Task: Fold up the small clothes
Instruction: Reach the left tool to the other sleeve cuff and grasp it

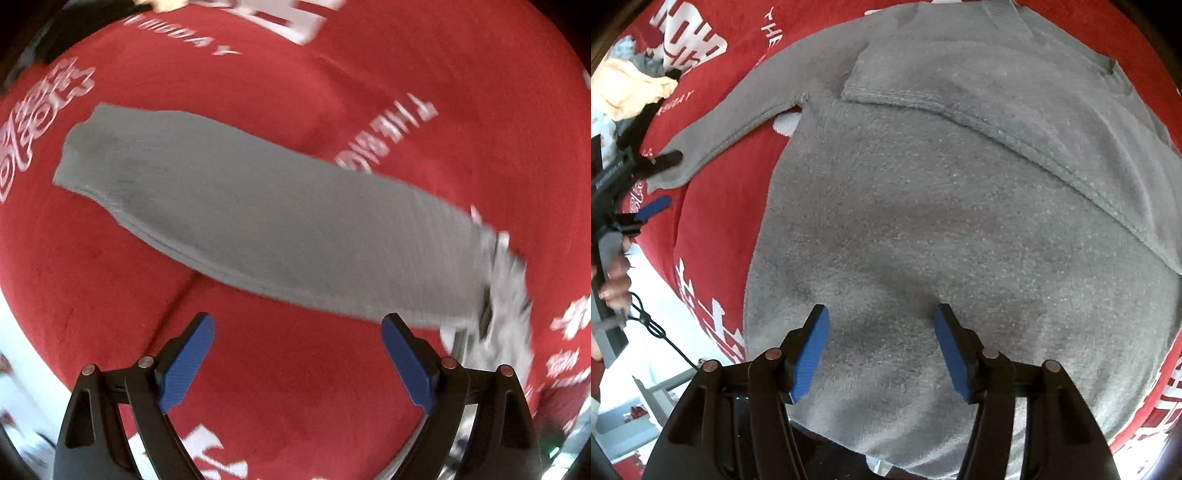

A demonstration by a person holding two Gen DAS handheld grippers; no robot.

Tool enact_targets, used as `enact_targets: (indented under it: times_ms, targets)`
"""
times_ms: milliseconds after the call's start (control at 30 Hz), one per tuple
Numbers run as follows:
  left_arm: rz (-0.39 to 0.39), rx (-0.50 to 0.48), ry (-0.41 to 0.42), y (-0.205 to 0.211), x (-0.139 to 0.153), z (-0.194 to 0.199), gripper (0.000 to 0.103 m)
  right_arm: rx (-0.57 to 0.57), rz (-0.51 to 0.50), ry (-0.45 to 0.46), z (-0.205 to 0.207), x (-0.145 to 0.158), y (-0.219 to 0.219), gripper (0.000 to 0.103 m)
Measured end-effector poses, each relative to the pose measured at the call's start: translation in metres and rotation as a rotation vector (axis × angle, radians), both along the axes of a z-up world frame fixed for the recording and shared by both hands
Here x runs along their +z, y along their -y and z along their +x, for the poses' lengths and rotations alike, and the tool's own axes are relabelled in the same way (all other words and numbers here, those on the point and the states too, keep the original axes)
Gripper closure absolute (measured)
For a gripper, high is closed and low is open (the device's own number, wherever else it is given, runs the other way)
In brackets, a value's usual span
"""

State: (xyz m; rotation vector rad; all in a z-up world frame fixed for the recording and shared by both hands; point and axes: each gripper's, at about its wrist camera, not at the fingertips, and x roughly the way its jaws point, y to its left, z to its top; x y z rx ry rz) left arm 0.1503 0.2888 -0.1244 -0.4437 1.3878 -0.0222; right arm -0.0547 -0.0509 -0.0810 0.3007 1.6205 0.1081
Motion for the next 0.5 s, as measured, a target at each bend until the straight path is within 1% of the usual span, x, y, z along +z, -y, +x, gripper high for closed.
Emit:
enact_targets:
  times_ms: [100, 200, 333, 433, 500]
  targets:
    - [-0.081, 0.085, -0.004, -0.028, -0.013, 0.004, 0.011, 0.011, -0.012, 0.000, 0.000, 0.000, -0.003, 0.036]
    - [-0.134, 0.108, -0.006, -0.042, -0.025, 0.008, 0.011, 0.009, -0.013, 0.001, 0.000, 0.000, -0.004, 0.036]
    - [-0.228, 0.142, -0.012, -0.049, -0.042, 0.013, 0.011, 0.011, -0.015, -0.001, 0.000, -0.001, -0.004, 0.036]
    - [-0.279, 0.176, 0.020, -0.055, -0.043, 0.018, 0.011, 0.016, -0.019, -0.005, 0.003, -0.002, -0.006, 0.035]
    - [-0.321, 0.208, 0.036, -0.054, -0.050, 0.023, 0.011, 0.019, -0.022, -0.007, 0.004, -0.003, -0.008, 0.034]
